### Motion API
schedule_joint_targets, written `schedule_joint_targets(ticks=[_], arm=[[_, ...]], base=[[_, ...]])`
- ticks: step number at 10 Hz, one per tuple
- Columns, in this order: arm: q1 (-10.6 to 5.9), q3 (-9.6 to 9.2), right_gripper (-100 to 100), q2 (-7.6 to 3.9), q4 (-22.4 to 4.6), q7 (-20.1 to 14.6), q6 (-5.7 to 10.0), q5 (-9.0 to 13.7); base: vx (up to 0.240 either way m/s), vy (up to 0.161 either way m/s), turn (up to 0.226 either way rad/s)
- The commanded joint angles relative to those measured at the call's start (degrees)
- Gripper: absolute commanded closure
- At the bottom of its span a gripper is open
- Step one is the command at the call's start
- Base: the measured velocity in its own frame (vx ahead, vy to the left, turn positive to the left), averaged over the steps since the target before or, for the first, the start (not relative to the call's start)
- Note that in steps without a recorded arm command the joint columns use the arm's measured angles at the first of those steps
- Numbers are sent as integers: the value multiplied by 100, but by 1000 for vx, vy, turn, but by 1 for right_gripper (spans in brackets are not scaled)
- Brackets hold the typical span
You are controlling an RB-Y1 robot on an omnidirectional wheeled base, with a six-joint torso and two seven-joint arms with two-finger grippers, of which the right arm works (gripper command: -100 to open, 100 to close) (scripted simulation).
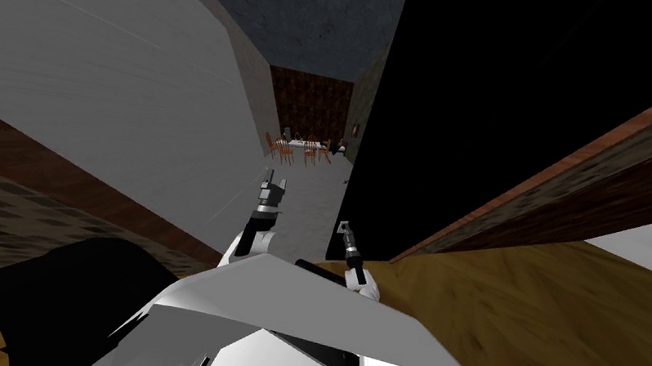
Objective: Push the door open
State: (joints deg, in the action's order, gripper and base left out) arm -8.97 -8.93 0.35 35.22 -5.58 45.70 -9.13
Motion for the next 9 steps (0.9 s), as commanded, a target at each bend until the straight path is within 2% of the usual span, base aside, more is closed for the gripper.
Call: schedule_joint_targets(ticks=[1, 2, 4, 5, 9], arm=[[-48, 126, 100, -100, 22, 31, 26, 67], [-48, 126, 100, -100, 22, 31, 26, 67], [-54, 285, 100, -190, 18, 96, 21, 160], [64, 190, -100, -235, 221, 38, -52, 120], [85, 179, -100, -223, 249, 6, -65, 138]], base=[[184, 80, -19], [123, 62, -29], [172, 90, -92], [-27, 57, -67], [-192, -2, -20]])
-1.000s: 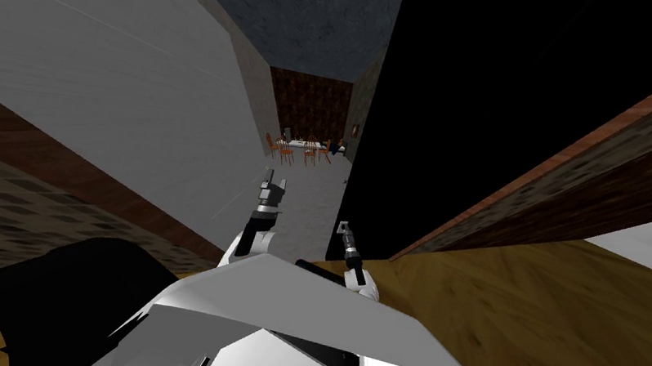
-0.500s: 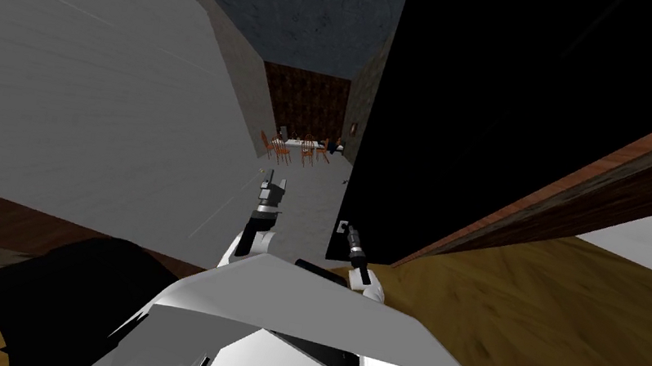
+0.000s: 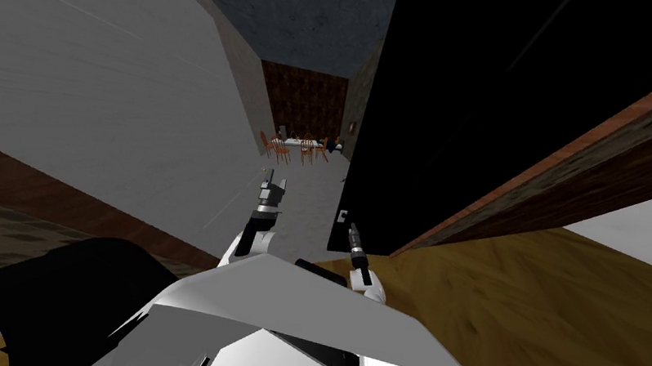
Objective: Push the door open
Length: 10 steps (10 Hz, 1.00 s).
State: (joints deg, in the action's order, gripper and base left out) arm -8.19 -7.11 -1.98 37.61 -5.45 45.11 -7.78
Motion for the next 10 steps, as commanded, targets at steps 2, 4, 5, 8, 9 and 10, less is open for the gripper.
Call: schedule_joint_targets(ticks=[2, 4, 5, 8, 9, 10], arm=[[25, -12, -100, 119, 32, -34, -16, 18], [57, -20, -100, 167, 86, -37, -43, 16], [62, -4, -100, 64, 73, -26, -18, 25], [66, 22, -100, -11, 55, -4, 20, 38], [68, 33, -100, -14, 47, 6, 38, 43], [70, 45, -100, -2, 39, 15, 55, 49]], base=[[-228, 1, -44], [-149, 12, -19], [95, 47, 30], [179, 48, 20], [198, 56, 18], [179, 61, 24]])
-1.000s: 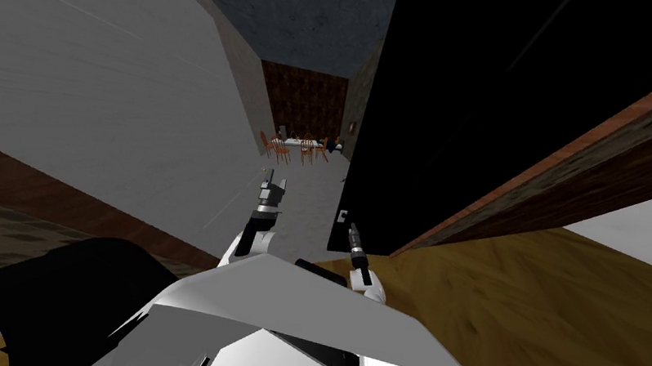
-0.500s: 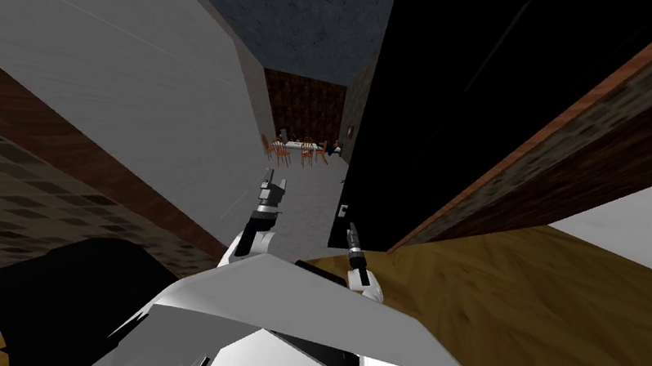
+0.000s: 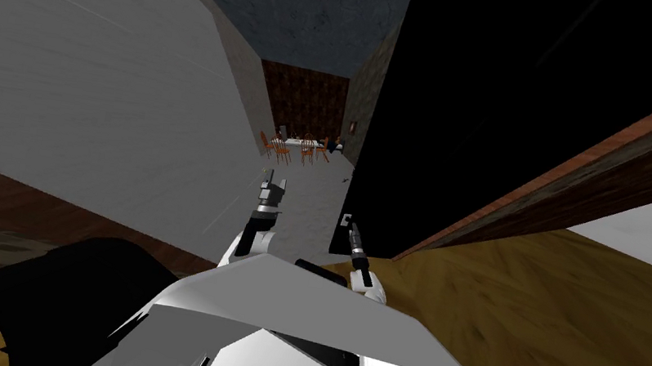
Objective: Push the door open
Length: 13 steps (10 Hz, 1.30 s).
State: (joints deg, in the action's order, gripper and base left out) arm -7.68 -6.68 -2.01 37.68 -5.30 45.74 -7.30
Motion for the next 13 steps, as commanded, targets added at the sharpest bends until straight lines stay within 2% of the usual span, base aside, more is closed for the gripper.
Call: schedule_joint_targets(ticks=[1, 3, 4, 5, 10, 11, 13], arm=[[21, 13, -100, 28, 25, 10, 8, 6], [24, 34, -100, 134, 10, 28, 40, 16], [11, 30, -100, 102, -1, 25, 30, 14], [11, 30, 100, 102, -1, 25, 30, 14], [11, 30, 100, 102, -1, 25, 30, 14], [9, 106, 100, 18, -15, 58, 15, 58], [7, 124, 100, 3, -17, 65, 14, 68]], base=[[197, 63, 28], [183, 58, 22], [78, 20, 1], [-17, -1, -8], [-12, -4, 3], [93, 53, -26], [116, 60, -23]])
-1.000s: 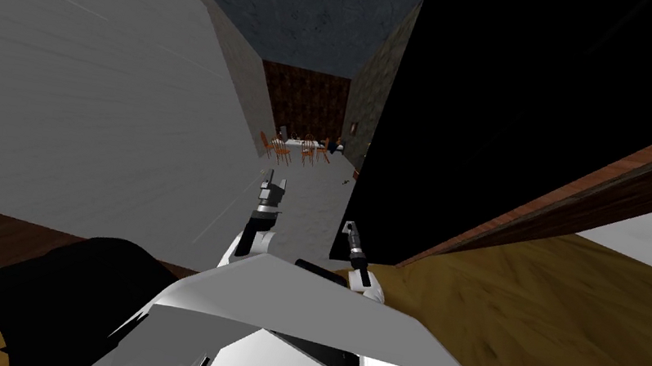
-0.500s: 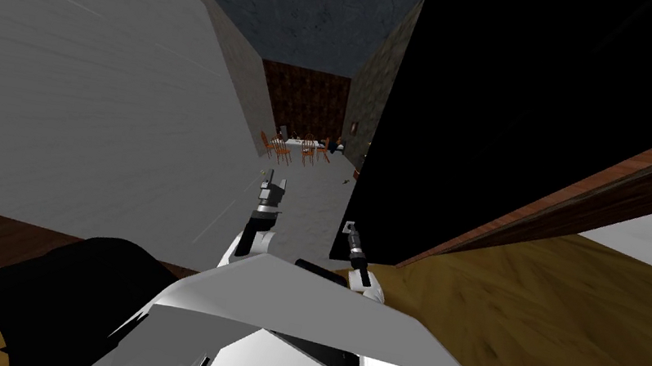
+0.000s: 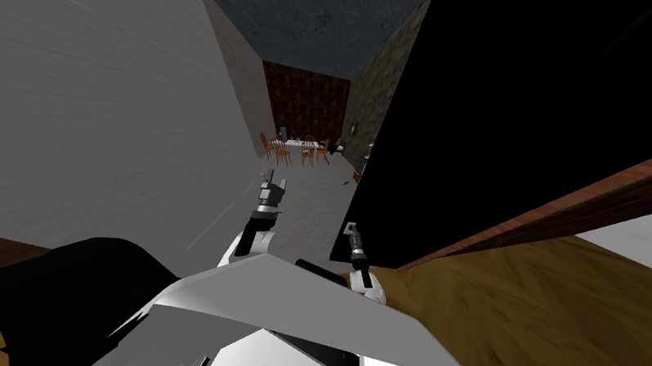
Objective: Push the door open
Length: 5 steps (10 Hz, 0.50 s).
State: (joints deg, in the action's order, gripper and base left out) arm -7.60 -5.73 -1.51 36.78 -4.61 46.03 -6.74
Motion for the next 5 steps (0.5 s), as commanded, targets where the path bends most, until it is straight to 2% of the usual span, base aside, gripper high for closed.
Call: schedule_joint_targets(ticks=[1, 4, 5], arm=[[-9, 111, 100, -112, 66, 28, -18, 60], [-15, 185, 100, -161, 60, 56, -22, 104], [-23, 270, 100, -206, 54, 88, -27, 153]], base=[[133, 58, -23], [138, 77, -30], [169, 40, -64]])
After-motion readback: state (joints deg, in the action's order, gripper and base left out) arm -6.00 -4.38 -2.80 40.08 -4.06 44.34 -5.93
